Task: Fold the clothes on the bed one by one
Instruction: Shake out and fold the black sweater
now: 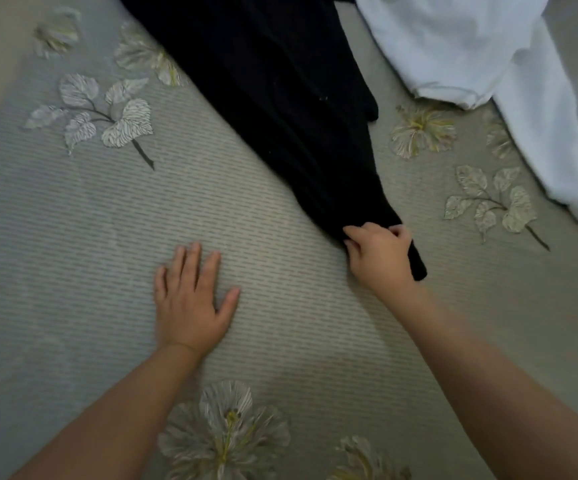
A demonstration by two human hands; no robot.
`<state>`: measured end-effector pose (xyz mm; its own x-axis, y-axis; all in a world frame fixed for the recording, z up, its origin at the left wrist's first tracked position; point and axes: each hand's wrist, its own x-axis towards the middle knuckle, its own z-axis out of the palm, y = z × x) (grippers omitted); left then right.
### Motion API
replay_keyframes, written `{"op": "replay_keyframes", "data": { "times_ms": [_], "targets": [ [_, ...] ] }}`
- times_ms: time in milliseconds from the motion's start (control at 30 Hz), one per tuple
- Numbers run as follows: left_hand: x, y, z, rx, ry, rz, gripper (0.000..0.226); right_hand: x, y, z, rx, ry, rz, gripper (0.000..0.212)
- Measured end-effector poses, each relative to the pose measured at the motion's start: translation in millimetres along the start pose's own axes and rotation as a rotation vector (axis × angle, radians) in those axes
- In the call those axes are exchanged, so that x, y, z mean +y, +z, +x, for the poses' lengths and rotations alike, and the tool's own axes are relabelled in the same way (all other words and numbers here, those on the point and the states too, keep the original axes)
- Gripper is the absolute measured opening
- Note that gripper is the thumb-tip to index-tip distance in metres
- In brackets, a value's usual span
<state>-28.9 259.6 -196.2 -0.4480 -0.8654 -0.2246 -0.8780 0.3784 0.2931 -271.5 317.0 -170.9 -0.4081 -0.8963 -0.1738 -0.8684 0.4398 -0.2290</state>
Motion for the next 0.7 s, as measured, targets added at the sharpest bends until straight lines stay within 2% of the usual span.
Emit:
{"op": "replay_keyframes", "data": {
  "times_ms": [100, 133, 267, 300, 367, 433, 500, 567, 600, 667, 700],
  "targets": [
    [1, -7, -5, -0.022, 0.027, -0.07, 0.077, -9, -3, -57, -0.262, -0.065, 0.205, 0.029],
    [4, -10, -7, -0.018, 0.084, -0.085, 0.073, -8, -5, -77, -0.36, -0.065, 0.25, 0.03],
    [29, -17, -13, 0.021, 0.551, 0.123, 0.048, -2, -13, -149, -0.682, 0.099, 0.405, 0.033],
    [37, -16, -17, -0.046, 0.643, 0.184, 0.041, 0, -16, -168, -0.742, 0.167, 0.443, 0.033],
    [51, -17, -29, -0.304, 0.716, 0.272, 0.034, 3, -25, -198, -0.829, 0.294, 0.535, 0.032],
    [59, -15, -44, -0.513, 0.675, 0.308, 0.032, 7, -37, -221, -0.869, 0.442, 0.696, 0.021],
    [70, -25, -61, -0.597, 0.635, 0.291, 0.03, 11, -56, -235, -0.881, 0.542, 0.808, 0.016],
    [77, -44, -74, -0.69, 0.605, 0.203, 0.029, 16, -72, -233, -0.872, 0.526, 0.63, 0.015],
    [78, -51, -78, -0.818, 0.559, 0.137, 0.029, 20, -78, -227, -0.841, 0.49, 0.466, 0.015],
    [74, -69, -86, -1.064, 0.382, -0.054, 0.024, 20, -89, -210, -0.666, 0.431, 0.166, 0.023],
    [72, -77, -89, -1.095, 0.274, -0.189, 0.022, 16, -92, -200, -0.525, 0.422, 0.077, 0.025]
  ]
}}
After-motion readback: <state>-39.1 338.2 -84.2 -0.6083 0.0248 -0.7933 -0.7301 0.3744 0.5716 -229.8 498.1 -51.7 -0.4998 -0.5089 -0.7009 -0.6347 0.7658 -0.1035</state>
